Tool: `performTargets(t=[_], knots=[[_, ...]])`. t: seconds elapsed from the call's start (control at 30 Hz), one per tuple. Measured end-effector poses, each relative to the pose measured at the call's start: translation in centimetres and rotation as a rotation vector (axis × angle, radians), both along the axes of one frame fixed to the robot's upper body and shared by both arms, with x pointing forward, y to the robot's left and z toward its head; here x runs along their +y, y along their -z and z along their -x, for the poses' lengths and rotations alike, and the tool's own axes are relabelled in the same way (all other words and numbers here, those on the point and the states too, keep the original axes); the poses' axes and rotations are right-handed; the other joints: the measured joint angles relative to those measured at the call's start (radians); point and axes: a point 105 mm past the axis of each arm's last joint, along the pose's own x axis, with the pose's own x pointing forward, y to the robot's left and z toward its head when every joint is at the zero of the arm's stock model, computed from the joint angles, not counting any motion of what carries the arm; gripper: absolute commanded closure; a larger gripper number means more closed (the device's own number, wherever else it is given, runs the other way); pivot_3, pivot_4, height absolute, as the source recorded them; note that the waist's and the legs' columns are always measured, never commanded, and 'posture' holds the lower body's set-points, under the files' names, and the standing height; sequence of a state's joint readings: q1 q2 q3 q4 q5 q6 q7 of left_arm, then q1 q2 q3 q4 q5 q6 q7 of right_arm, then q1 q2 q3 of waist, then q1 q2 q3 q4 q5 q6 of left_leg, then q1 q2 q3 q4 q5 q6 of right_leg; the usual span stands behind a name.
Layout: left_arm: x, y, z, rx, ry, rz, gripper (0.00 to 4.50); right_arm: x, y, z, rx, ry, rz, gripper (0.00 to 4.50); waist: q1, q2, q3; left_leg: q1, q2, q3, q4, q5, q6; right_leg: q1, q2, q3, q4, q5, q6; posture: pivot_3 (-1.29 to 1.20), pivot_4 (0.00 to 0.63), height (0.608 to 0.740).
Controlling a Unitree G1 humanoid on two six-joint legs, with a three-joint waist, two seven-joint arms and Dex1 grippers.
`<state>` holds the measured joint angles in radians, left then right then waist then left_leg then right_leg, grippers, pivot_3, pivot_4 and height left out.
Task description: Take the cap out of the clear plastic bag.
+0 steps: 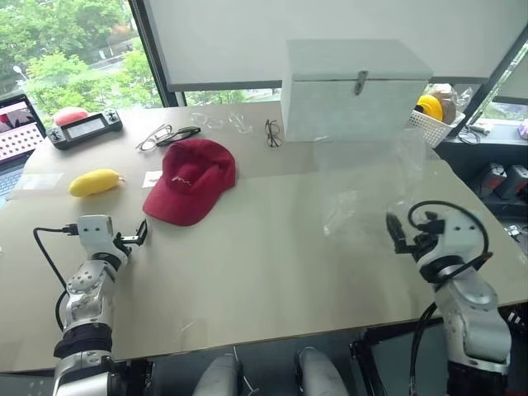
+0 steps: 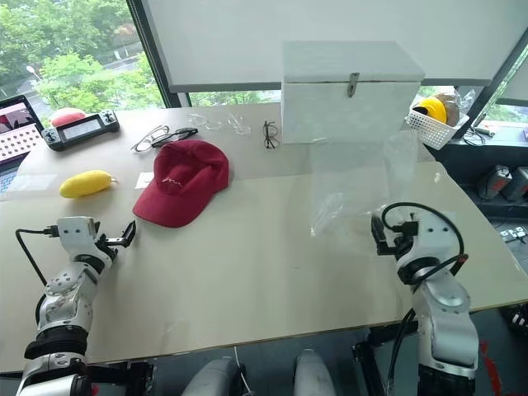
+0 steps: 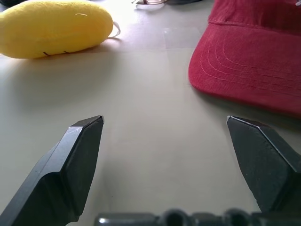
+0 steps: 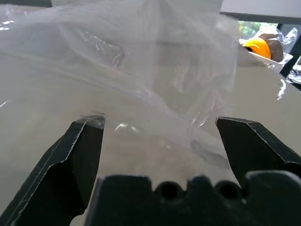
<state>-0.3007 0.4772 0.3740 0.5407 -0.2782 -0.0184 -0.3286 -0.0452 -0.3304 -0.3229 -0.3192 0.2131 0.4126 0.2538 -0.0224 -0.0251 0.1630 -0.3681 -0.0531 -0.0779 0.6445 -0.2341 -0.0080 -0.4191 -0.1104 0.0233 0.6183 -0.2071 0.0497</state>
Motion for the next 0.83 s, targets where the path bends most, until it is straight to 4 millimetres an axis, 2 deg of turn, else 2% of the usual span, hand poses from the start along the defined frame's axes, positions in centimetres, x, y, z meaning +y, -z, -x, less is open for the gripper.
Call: performTargets(t=[0.83], knots=[[0.19,0.29,-0.11,-0.031,0.015,0.035,0.01,0.12,-0.11,-0.07,-0.024,-0.011,-0.01,0.03,0.004,0.003,-0.002,0.0,0.0,0.0,0.0,0.0,0.0,0.0,0.0,0.001,0.0,0.0,0.0,0.0,0.15,0.74]])
